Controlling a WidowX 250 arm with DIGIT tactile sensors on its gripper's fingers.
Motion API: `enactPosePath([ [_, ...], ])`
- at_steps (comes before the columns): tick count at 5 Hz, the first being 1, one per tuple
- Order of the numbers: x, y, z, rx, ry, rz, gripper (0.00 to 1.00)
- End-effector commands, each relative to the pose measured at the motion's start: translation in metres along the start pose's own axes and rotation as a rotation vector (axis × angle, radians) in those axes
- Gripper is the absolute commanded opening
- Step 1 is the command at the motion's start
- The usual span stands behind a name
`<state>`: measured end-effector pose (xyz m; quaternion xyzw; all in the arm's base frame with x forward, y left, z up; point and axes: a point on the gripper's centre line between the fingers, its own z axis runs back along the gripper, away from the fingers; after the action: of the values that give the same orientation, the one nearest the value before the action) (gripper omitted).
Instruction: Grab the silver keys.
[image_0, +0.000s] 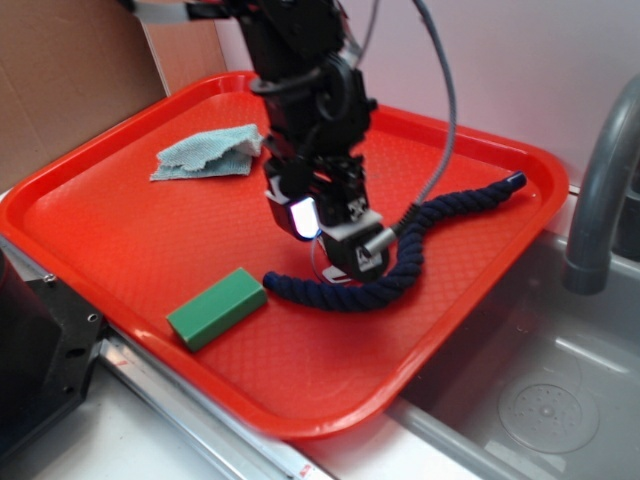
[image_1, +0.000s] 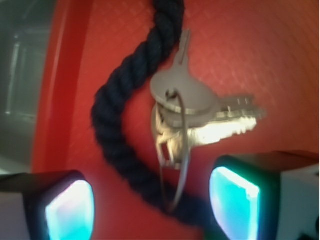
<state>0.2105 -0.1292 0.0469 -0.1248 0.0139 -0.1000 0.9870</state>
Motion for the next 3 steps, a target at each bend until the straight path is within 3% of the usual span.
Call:
enactPosePath([
  [1, 0.0102, -0.0060, -0.0093, -0.011, -0.019, -0.033, 0.00],
  [3, 0.0078, -0.0057, -0.0012, 0.029, -0.041, -0.003, 0.00],
])
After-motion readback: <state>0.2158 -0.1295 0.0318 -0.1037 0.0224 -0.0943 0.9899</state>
